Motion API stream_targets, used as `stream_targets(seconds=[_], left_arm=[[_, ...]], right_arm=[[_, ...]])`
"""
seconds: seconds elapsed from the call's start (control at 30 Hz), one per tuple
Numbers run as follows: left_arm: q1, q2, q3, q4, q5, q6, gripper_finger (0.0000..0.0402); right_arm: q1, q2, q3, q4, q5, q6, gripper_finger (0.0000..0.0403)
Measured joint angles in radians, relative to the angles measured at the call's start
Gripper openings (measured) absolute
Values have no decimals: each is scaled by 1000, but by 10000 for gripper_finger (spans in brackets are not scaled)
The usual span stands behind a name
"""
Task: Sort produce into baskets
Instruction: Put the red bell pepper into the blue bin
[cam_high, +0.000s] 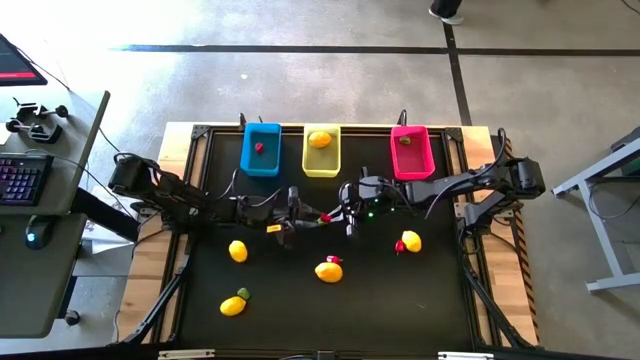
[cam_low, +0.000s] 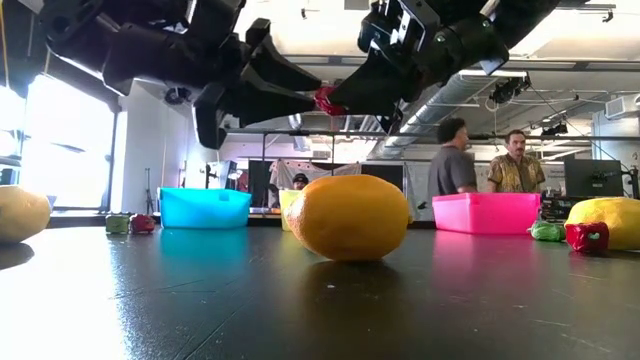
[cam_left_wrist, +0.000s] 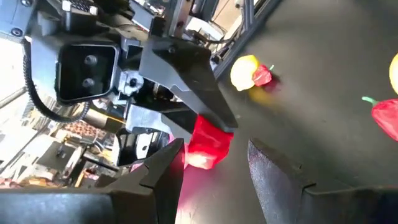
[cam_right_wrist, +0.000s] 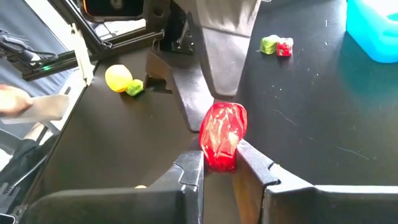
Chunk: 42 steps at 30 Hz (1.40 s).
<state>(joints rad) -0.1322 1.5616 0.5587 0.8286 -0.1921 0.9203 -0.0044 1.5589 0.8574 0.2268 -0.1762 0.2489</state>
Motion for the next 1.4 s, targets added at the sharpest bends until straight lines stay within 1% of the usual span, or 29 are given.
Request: stream_targets(seconds=[0.33, 0.43, 0.53, 0.93, 1.03, 1.13, 1.23, 1.4], left_arm=[[0, 0, 24, -25, -2, 16, 165], [0, 0, 34, -52, -1, 16, 159], [0, 0, 42, -82, 0, 16, 142], [-2, 0, 46, -82, 7, 17, 62], [-2, 0, 46, -85, 9, 20, 51], [-6, -1, 46, -92, 25, 20, 46], [-18, -1, 46, -101, 17, 32, 45], [-27, 1, 46, -111, -27, 33, 44]], right_arm=[[0, 0, 0, 3, -15, -7, 42], [0, 0, 0, 4, -17, -7, 42], [0, 0, 0, 5, -18, -7, 42], [1, 1, 0, 9, -35, -40, 45], [11, 1, -1, 13, -21, -103, 64], [32, 1, -2, 17, 37, -146, 93], [47, 1, -2, 24, 86, -154, 126], [52, -1, -2, 25, 160, -155, 172]])
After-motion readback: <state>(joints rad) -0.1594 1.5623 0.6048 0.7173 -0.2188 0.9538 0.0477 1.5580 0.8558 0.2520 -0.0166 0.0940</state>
